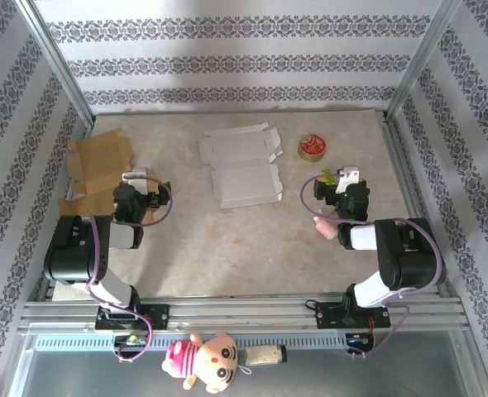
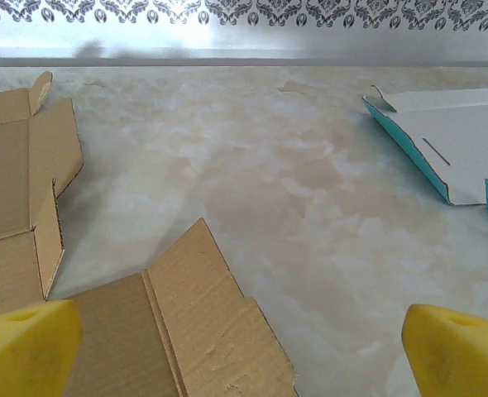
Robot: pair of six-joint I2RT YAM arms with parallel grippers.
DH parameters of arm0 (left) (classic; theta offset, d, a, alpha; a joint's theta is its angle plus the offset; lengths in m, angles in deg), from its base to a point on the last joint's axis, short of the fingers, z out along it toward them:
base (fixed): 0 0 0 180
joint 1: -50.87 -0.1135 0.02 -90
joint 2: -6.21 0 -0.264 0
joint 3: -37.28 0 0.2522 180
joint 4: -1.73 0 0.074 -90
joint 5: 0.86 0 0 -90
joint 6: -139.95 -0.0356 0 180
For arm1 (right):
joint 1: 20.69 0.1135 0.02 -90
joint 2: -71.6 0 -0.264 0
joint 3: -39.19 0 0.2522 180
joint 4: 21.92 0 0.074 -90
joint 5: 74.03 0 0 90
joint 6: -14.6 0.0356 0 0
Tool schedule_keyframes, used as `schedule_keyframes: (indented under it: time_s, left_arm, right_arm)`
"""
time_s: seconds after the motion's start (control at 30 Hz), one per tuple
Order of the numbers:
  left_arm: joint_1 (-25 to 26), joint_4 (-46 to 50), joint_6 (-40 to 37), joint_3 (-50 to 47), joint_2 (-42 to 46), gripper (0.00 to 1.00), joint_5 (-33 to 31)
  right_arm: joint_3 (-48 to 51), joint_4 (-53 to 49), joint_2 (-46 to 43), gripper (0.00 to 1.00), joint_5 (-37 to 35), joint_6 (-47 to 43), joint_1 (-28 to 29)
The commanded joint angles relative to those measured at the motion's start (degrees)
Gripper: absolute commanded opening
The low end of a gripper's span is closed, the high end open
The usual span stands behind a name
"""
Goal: Fold the paper box
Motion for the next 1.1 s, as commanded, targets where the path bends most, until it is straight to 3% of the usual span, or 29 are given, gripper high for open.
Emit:
schedule_keyframes:
  time_s: [0.0, 0.13, 0.4, 0.53, 0.63, 0.77, 0.97, 1.07]
  left_arm:
    - [0.6, 0.8, -0.2, -0.4, -0.2, 0.99, -1.4]
    - [0.6, -4.2, 2.3, -3.1, -0.1, 0.99, -7.2]
    - [0.6, -4.6, 2.3, -3.4, 0.0, 0.99, -7.4]
    - [0.6, -5.7, 2.4, -5.2, 3.1, 0.99, -8.6]
    - [0.7, 7.6, 3.3, -3.2, 13.4, 1.0, -10.2]
    - [1.6, 33.2, 15.0, 4.8, 25.8, 1.0, -10.8]
    - [7.6, 55.0, 31.6, 14.3, 32.3, 1.0, -3.8]
    - [12.3, 64.0, 36.9, 20.5, 30.1, 1.0, -0.3]
  right_arm:
    - [-0.5, 0.9, -0.1, 0.98, -1.1, 0.6, -0.1]
    - [-0.6, 0.7, 0.0, 0.98, -0.8, 0.5, -0.1]
    - [-0.4, 0.8, -0.6, 0.98, 0.4, 1.6, -0.9]
    - [-1.1, -7.5, -8.7, 0.98, -5.4, 3.5, -1.0]
    - [-3.9, -24.9, -20.6, 0.98, -7.2, 9.6, -1.1]
    - [-12.8, -50.5, -29.0, 0.98, 4.3, 19.2, -0.9]
    - [-29.7, -75.5, -21.3, 0.97, 22.3, 22.9, 2.0]
    - [-40.8, -86.1, -12.9, 0.97, 25.5, 19.4, 5.8]
